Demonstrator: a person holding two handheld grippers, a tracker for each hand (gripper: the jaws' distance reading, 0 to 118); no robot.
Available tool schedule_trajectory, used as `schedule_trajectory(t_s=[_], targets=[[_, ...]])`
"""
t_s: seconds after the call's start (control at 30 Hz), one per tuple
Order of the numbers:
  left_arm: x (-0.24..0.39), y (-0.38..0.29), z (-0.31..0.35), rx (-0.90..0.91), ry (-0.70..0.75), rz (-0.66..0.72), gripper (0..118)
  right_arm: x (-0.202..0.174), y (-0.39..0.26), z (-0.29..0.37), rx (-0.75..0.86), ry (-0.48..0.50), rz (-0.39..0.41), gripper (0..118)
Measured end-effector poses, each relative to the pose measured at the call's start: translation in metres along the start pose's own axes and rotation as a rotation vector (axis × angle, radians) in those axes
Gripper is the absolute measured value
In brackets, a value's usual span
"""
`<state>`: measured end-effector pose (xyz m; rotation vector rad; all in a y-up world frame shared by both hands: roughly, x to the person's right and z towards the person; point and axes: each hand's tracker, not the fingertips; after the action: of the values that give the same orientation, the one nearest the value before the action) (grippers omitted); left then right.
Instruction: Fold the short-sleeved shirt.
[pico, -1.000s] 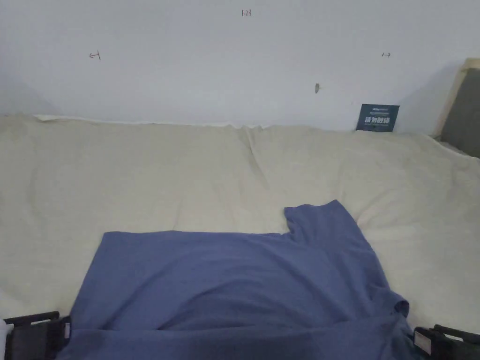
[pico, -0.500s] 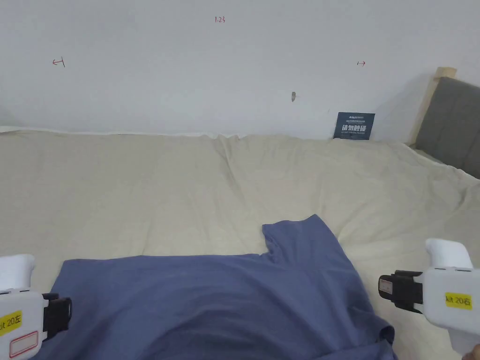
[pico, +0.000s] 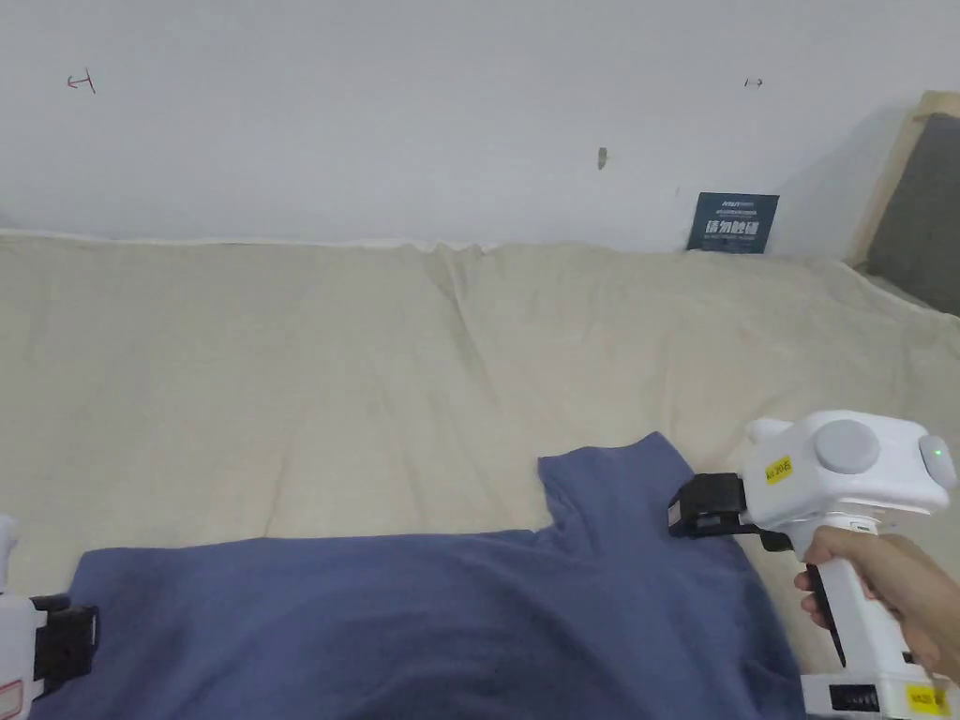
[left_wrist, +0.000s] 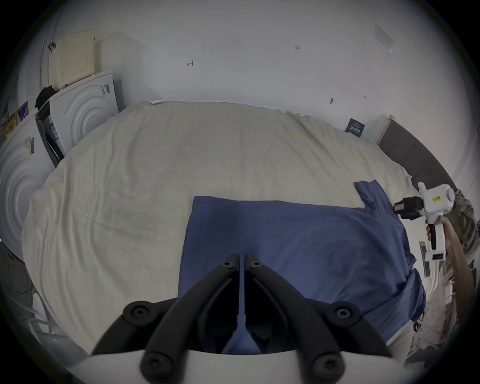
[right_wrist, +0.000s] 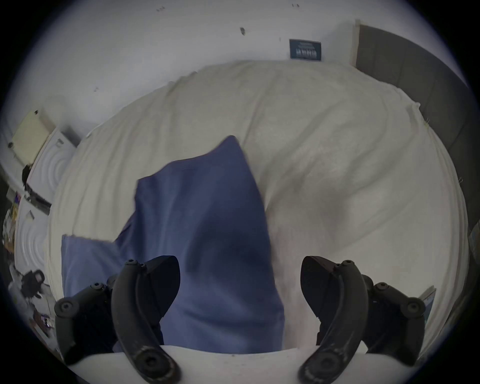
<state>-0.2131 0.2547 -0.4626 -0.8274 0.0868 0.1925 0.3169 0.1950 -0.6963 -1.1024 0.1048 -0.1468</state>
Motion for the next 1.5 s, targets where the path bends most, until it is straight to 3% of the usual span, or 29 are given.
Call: schedule_trajectory(t_s=[0.1,0.17,0.2,0.23,0.27,0.33,0.43,0.57,0.6,0.63,0.77,0.83,0.93,1.1,1.3,1.37,1.43,1.5], targets=[[-0.005,0.000,-0.009,-0.018,0.002,0.003,4,0.001,0.008,-0.020,-0.017,0.003,-0.003,97],[-0.009,0.001,-0.014,-0.033,0.016,0.003,4,0.000,0.012,-0.031,-0.083,-0.030,0.001,82],[-0.011,0.001,-0.015,-0.036,0.021,0.008,4,-0.005,0.011,-0.029,-0.078,-0.059,0.025,69],[-0.013,0.001,-0.017,-0.038,0.021,0.010,4,-0.010,0.010,-0.023,-0.056,-0.106,0.053,47],[-0.015,0.002,-0.018,-0.041,0.021,0.016,4,-0.016,0.010,-0.016,-0.029,-0.089,0.095,1],[-0.018,0.003,-0.020,-0.039,0.019,0.023,4,-0.022,0.010,-0.010,-0.038,-0.033,0.169,0],[-0.019,0.005,-0.023,-0.040,0.033,0.024,4,-0.034,0.014,-0.002,-0.061,-0.067,0.188,0],[-0.025,0.011,-0.028,-0.043,0.039,0.037,4,-0.038,0.021,0.003,-0.011,-0.044,0.134,0],[-0.026,0.014,-0.030,-0.044,0.045,0.033,4,-0.041,0.022,0.007,-0.001,-0.043,0.156,0],[-0.028,0.017,-0.032,-0.050,0.056,0.029,10,-0.044,0.023,0.011,0.014,-0.045,0.171,0],[-0.033,0.033,-0.043,-0.072,0.067,0.023,101,-0.049,0.026,0.019,0.026,-0.046,0.186,0],[-0.035,0.043,-0.052,-0.065,0.054,0.027,110,-0.047,0.026,0.019,0.032,-0.034,0.164,0],[-0.038,0.064,-0.074,-0.120,0.019,0.046,110,-0.045,0.024,0.015,0.029,-0.036,0.166,0],[-0.030,0.079,-0.128,-0.223,0.067,-0.038,110,-0.040,0.019,0.009,0.028,-0.030,0.135,0],[-0.028,0.085,-0.171,-0.292,0.047,0.052,109,-0.038,0.016,0.009,0.023,-0.031,0.141,0],[-0.023,0.077,-0.176,-0.305,0.080,-0.018,106,-0.037,0.015,0.010,0.028,-0.026,0.139,0],[-0.014,0.074,-0.171,-0.265,0.103,-0.056,87,-0.035,0.016,0.009,0.028,-0.021,0.142,0],[-0.010,0.074,-0.159,-0.254,0.106,-0.067,36,-0.035,0.014,0.012,0.028,-0.022,0.141,0]])
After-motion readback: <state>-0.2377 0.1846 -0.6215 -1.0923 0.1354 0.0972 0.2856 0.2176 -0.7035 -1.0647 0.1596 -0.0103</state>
